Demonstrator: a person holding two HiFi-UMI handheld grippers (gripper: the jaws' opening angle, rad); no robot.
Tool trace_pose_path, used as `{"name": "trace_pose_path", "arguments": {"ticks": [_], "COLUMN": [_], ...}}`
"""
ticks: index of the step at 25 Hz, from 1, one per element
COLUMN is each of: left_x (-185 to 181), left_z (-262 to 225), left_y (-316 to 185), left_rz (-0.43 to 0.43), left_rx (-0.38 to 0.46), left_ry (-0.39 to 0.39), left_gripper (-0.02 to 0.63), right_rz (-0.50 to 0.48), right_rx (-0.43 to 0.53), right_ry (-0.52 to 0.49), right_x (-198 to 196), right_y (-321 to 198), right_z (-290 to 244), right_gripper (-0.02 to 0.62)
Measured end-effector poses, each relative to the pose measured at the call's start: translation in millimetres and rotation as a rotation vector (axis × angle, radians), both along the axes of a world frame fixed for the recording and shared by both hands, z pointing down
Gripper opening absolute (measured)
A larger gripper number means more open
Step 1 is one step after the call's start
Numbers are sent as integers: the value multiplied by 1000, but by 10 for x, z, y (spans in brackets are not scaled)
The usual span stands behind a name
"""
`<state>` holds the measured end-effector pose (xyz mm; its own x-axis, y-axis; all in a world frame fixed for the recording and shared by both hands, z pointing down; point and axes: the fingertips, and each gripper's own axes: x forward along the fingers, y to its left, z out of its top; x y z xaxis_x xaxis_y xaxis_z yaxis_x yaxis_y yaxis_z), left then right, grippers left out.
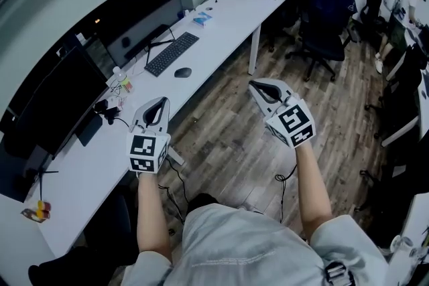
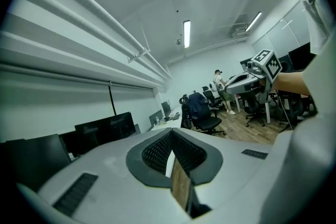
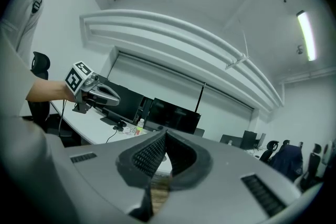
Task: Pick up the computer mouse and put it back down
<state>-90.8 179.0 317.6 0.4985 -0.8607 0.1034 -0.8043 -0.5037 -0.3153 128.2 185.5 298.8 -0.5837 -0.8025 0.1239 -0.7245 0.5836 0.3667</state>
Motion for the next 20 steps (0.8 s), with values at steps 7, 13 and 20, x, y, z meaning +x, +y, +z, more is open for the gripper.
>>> {"name": "trace_pose_path", "arguments": {"ticks": [7, 13, 20], "left_x": [221, 175, 41], "left_z": [84, 169, 313], "left_y": [94, -85, -562], "left_rz": [51, 8, -25], "left_rx": [-62, -60, -66], "left_ry": [43, 14, 31], "left_gripper": [12, 12, 12], "right_rz": [3, 3, -39], "right_rx": [-53, -84, -105], "right_ry": [-67, -49, 10], "right_x": [228, 234, 44], "right_y": [-53, -238, -709], "right_z": [121, 216, 354], "right_gripper": [25, 60, 125]}}
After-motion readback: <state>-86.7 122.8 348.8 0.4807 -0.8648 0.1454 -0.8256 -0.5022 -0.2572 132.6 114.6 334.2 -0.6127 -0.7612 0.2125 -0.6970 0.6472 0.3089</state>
